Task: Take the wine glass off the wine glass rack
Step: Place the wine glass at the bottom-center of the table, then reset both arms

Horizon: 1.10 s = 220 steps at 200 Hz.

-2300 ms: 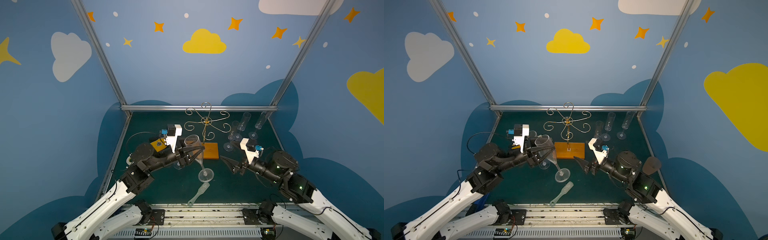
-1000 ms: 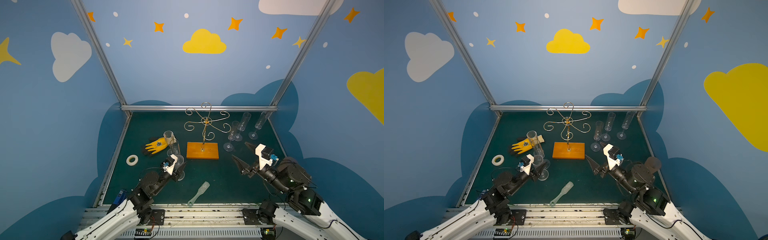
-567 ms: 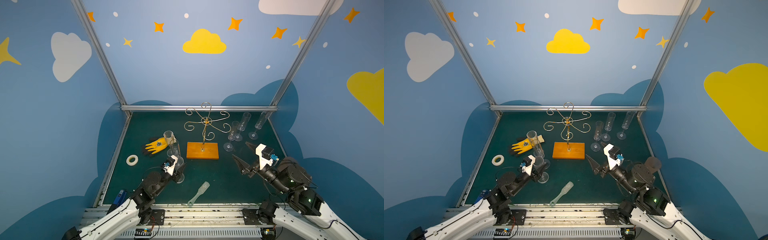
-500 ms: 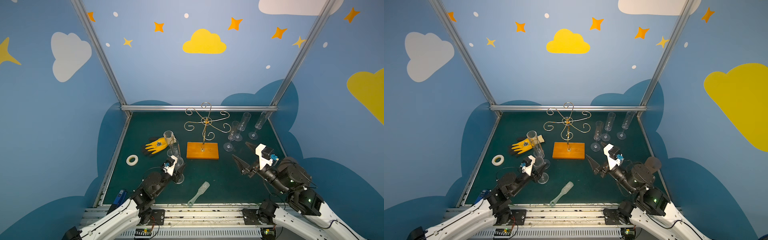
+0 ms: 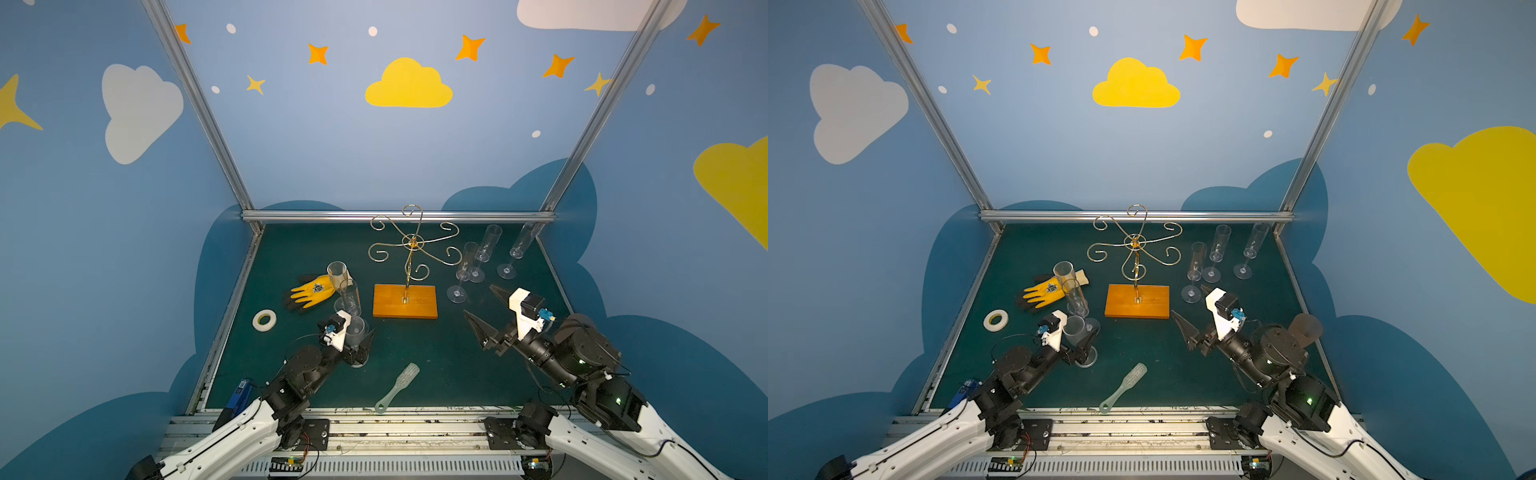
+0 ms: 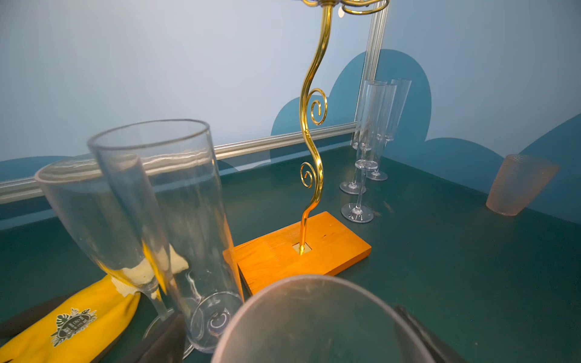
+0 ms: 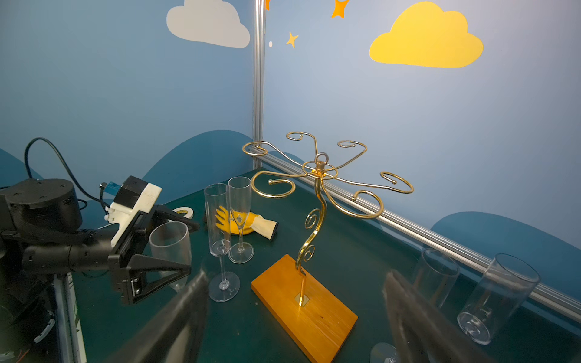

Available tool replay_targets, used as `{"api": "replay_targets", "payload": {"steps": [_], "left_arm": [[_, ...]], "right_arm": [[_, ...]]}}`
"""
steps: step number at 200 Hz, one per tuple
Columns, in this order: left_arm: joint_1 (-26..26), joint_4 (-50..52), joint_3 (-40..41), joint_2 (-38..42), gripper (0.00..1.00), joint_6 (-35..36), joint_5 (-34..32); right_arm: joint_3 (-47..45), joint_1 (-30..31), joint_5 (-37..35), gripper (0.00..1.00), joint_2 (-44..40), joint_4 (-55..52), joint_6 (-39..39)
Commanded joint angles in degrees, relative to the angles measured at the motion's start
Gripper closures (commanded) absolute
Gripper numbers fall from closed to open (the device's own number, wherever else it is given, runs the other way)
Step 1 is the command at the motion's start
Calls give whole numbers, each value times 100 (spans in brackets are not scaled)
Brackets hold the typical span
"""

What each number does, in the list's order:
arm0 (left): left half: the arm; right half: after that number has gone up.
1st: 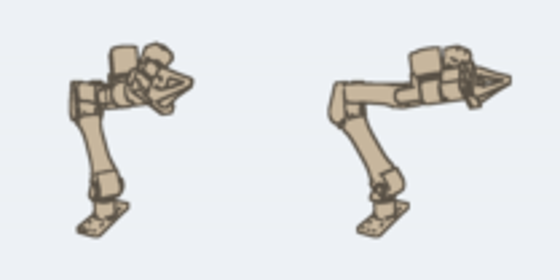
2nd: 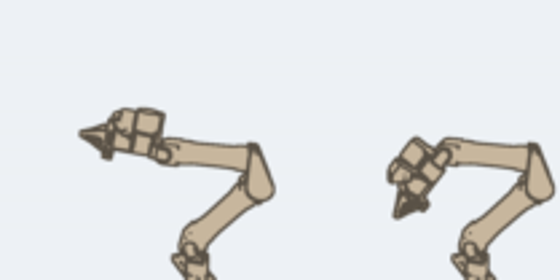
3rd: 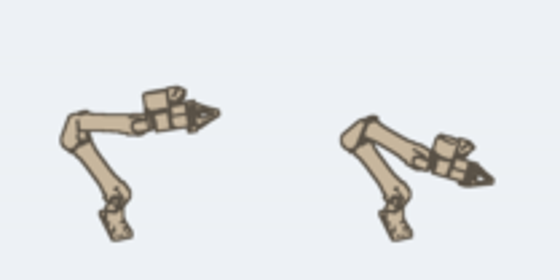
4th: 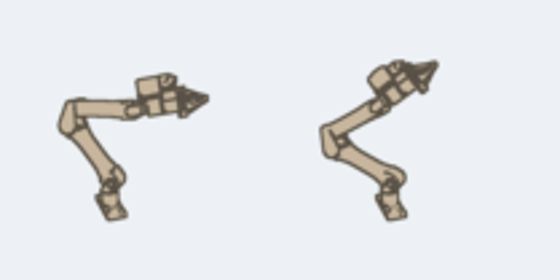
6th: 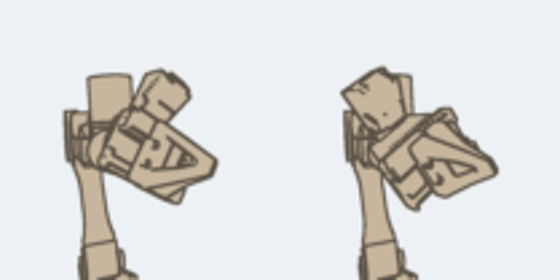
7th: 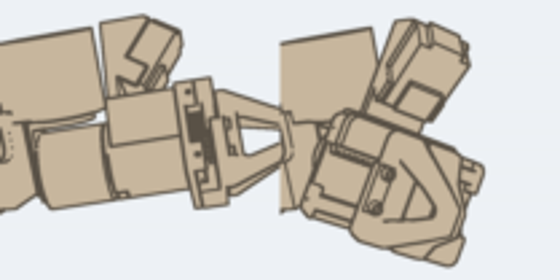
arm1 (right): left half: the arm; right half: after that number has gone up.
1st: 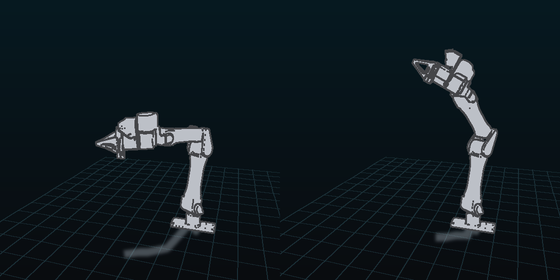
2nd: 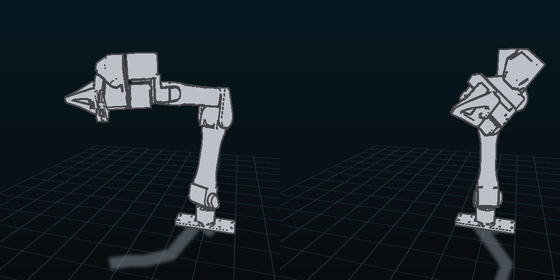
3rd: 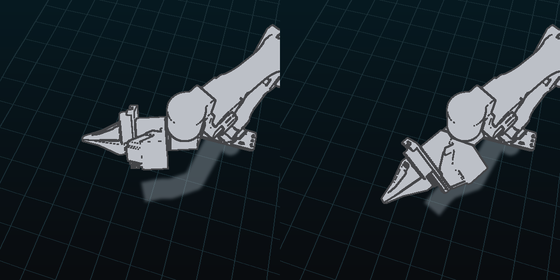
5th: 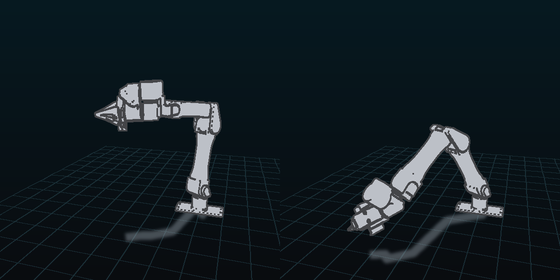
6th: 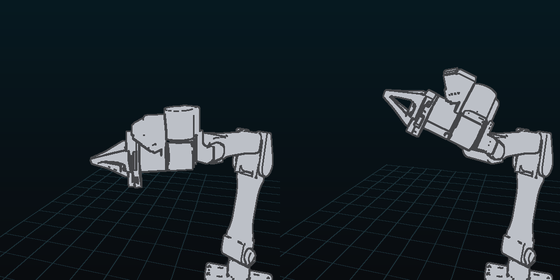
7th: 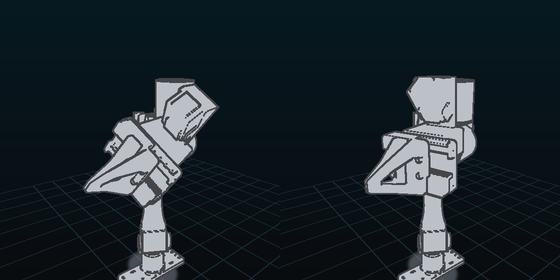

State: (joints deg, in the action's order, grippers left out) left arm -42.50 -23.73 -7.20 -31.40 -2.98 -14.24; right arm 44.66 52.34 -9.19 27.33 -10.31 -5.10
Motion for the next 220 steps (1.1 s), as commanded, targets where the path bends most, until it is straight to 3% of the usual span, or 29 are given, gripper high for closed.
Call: {"api": "replay_targets", "payload": {"steps": [1,83,120,156,220], "left_arm": [[12,266,-230,244,1,43,-92],[14,744,-727,1180,1,420,-63],[22,1020,-1482,929,1,908,-298],[31,1452,-2217,741,1,1301,-966],[459,1006,-2414,793,1,2484,-1874]], "right_arm": [[42,5,-57,14,-38,28,-13],[66,9,-84,14,-191,10,-158],[445,5,-827,14,-37,-219,-114],[772,9,-1396,14,206,-473,-190],[1188,-62,-2533,10,480,-133,-2005]]}}
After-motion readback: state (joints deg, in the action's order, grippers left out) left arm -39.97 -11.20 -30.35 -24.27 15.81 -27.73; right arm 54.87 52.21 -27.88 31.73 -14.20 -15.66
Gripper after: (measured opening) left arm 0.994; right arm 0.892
